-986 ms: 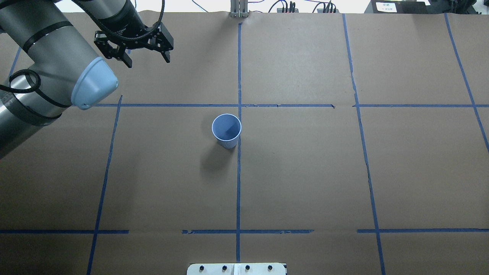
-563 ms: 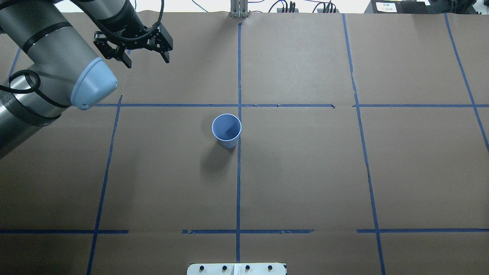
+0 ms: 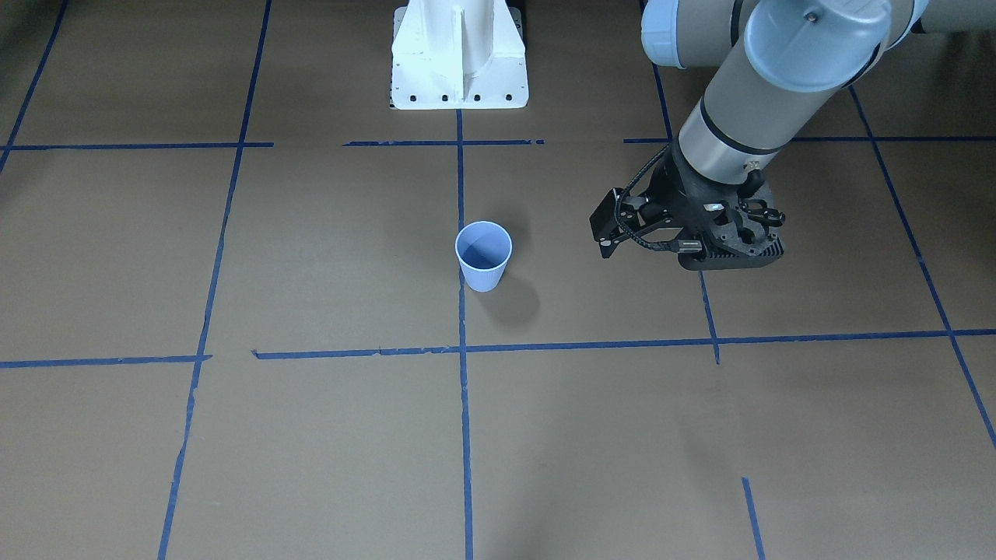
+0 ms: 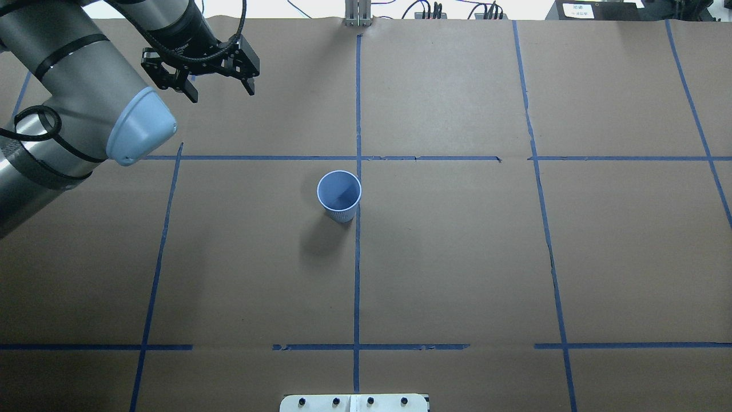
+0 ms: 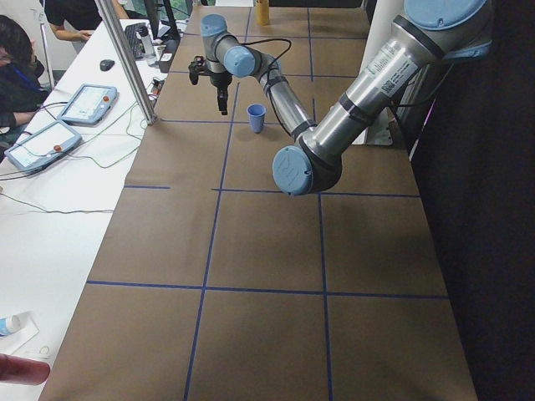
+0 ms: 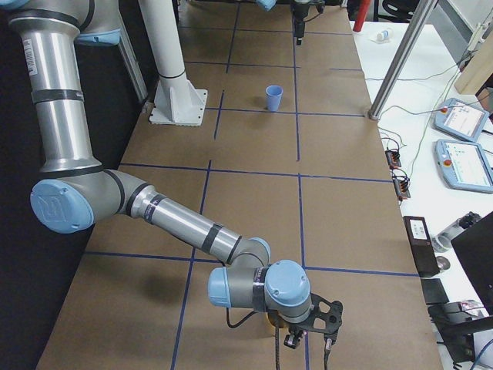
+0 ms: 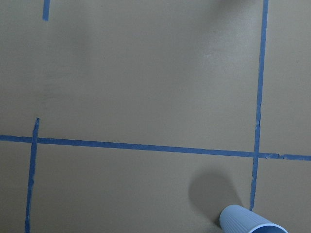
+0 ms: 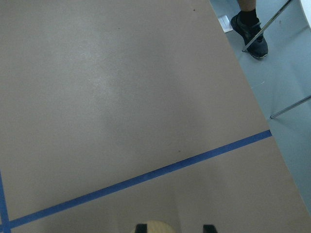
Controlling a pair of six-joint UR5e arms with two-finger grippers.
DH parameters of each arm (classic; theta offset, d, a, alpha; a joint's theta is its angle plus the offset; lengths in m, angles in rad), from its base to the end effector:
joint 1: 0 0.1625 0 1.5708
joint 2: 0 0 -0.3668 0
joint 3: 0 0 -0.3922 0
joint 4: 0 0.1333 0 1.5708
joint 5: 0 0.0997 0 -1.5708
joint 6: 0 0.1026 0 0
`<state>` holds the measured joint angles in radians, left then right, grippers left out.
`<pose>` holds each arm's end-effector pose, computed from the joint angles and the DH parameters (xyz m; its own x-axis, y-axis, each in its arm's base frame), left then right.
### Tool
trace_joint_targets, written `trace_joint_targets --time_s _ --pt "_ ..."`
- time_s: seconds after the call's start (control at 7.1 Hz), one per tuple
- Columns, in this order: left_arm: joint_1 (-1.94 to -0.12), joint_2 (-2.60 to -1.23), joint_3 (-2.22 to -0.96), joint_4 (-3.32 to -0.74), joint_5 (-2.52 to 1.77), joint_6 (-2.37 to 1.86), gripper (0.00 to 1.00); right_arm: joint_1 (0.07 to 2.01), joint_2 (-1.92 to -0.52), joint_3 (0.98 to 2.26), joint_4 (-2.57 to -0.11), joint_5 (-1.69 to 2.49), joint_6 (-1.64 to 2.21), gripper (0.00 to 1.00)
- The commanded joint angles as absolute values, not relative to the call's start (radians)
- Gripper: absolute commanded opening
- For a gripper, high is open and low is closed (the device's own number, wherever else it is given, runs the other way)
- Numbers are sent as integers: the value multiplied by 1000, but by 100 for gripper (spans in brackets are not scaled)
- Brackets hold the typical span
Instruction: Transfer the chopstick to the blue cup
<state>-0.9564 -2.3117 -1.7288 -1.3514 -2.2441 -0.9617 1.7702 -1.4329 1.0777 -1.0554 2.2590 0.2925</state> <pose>0.3006 -0.5463 0.1259 0.6040 -0.0803 -0.7929 0.0821 0.9959 -0.0383 0.1716 -0.5052 0.7245 0.6878 0.3304 0.6464 -0.4113 0.9111 -0.0281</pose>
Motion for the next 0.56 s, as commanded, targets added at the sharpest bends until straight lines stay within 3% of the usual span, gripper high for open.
trace_joint_targets --time_s 0.0,0.28,0.42 --pt "-954 -2312 -1729 -1353 -2244 -965 100 1755 -1411 1089 -1054 2253 293 33" --pt "-953 -2312 -1729 -1353 -2244 -966 100 1752 -1399 1113 -1055 2253 298 2" --pt "-951 -2312 -1729 -1353 -2244 -966 100 1753 -1401 1135 -1055 2253 301 0"
